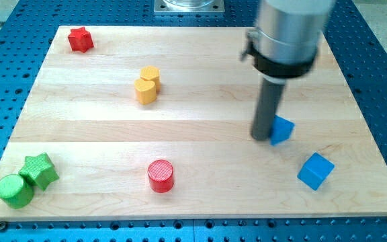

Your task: Place the triangle above the cube

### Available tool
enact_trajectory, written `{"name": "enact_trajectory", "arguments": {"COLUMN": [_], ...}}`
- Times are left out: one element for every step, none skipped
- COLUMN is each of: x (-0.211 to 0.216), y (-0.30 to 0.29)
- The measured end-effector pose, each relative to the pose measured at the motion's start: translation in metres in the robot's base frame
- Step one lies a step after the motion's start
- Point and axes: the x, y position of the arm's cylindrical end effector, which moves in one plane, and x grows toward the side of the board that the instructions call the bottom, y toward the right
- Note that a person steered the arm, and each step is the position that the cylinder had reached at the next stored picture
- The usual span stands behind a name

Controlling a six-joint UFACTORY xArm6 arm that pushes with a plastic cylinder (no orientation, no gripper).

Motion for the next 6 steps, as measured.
{"name": "enact_trajectory", "arguments": {"x": [0.002, -0.015, -0.022, -0.024, -0.028, -0.025], "y": [-0.011, -0.017, 0.005, 0.039, 0.067, 0.116]}}
